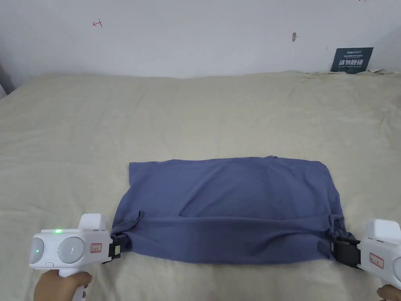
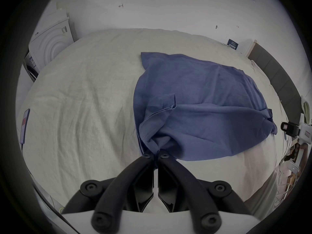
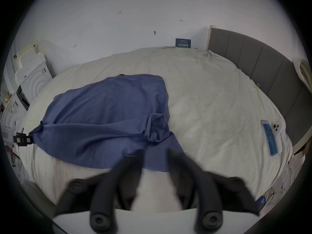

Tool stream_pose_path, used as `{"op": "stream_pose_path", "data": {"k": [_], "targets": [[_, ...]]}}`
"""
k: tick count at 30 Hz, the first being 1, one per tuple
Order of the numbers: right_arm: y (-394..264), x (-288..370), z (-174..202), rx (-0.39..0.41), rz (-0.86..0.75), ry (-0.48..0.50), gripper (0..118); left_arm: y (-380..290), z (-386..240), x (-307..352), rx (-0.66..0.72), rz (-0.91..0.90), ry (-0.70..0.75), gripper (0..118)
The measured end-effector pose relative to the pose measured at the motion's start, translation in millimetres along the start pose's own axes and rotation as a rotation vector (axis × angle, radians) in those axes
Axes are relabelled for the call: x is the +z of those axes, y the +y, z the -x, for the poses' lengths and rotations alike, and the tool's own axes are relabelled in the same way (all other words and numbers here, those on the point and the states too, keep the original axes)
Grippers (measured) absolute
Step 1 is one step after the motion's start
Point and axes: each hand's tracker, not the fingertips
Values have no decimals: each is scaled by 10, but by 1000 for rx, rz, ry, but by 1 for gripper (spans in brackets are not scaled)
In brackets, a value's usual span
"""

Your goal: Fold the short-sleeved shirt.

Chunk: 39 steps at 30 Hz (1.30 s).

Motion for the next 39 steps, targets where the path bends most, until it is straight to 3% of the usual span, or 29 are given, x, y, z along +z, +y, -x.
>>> {"op": "stream_pose_path", "data": {"k": [1, 2, 10, 11, 12, 13, 14, 28, 39], "targets": [[9, -57, -3, -8, 7, -1, 97, 14, 1, 30, 1, -5, -2, 0], [12, -106, -4, -3, 11, 1, 98, 23, 3, 46, 1, -9, -6, 0], [22, -441, -86, -21, 73, -18, 94, 48, 2, 79, -7, -23, -6, 0], [2, -398, -36, -22, 72, -12, 81, 42, 2, 78, -7, -23, -5, 0], [-5, -399, -25, -19, 71, -4, 58, 31, 2, 77, -6, -21, -5, 0], [-16, -400, -16, -21, 76, 33, 27, 26, 2, 77, -4, -20, -5, 0], [-26, -379, -13, -25, 75, 31, 4, 14, 4, 79, -3, -20, -4, 0], [-318, 597, -118, -28, -47, 87, 4, -406, 230, 448, 55, -42, -3, 0], [-930, 1069, -81, -48, 21, 105, 4, -1110, 307, 685, 90, 25, 5, 0]]}}
